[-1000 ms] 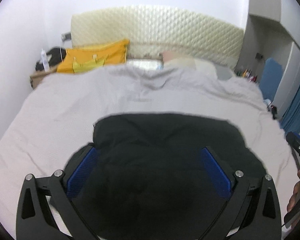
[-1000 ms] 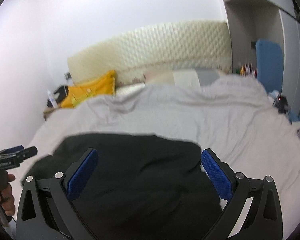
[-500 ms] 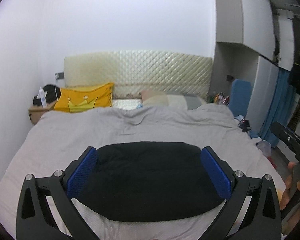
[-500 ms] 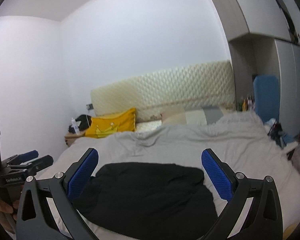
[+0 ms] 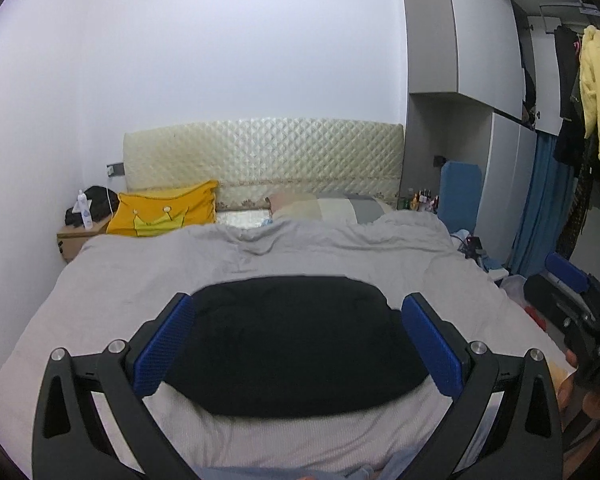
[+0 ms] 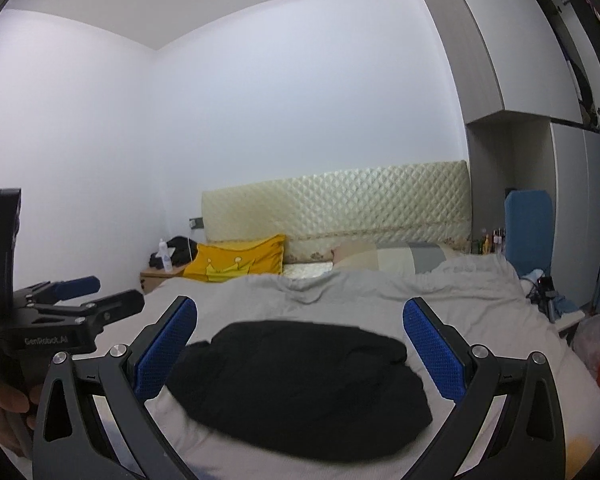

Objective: Fold large clothes

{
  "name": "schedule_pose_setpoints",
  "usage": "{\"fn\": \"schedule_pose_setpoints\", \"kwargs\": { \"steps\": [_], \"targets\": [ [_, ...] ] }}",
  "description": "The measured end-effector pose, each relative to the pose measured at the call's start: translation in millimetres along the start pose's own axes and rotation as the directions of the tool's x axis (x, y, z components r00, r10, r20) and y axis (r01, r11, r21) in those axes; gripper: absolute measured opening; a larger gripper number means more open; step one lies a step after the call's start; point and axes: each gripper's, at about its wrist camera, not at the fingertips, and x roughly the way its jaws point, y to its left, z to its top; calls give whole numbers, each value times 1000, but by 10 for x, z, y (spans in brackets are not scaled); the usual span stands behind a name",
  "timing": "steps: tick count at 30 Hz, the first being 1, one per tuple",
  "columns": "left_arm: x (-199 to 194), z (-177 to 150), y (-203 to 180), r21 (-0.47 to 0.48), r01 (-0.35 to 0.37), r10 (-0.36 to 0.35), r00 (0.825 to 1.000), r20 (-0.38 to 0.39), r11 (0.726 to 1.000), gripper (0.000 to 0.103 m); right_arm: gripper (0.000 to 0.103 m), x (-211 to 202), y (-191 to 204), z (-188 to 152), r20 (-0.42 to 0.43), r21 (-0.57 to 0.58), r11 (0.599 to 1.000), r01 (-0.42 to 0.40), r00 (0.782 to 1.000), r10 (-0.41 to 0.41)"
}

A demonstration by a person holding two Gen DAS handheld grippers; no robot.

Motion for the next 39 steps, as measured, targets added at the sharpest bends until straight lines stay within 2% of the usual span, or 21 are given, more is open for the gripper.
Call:
{"fn": "schedule_pose_setpoints", "kwargs": {
  "steps": [7, 14, 18, 24, 39],
  "targets": [
    [91, -280, 23, -27, -2, 0, 997, -71, 1000, 103, 103, -91, 54, -302, -51, 14, 1000, 19, 999, -18],
    [120, -510, 43, -43, -28, 23, 995, -95, 999, 103, 103, -27, 38, -592, -103, 23, 998, 53, 993, -50],
    [167, -576, 91, -41, -41, 36, 992, -118, 998, 103, 103, 41, 88, -714, -132, 23, 999, 32, 991, -28],
    [191, -635, 196, -64, -67, 57, 989, -137, 996, 103, 103, 153, 142, -780, -166, 18, 1000, 21, 986, -17],
    [338, -720, 226, -57, -66, 54, 981, -187, 996, 103, 103, 239, 161, -888, -201, 11, 999, 45, 979, -42]
  ]
}}
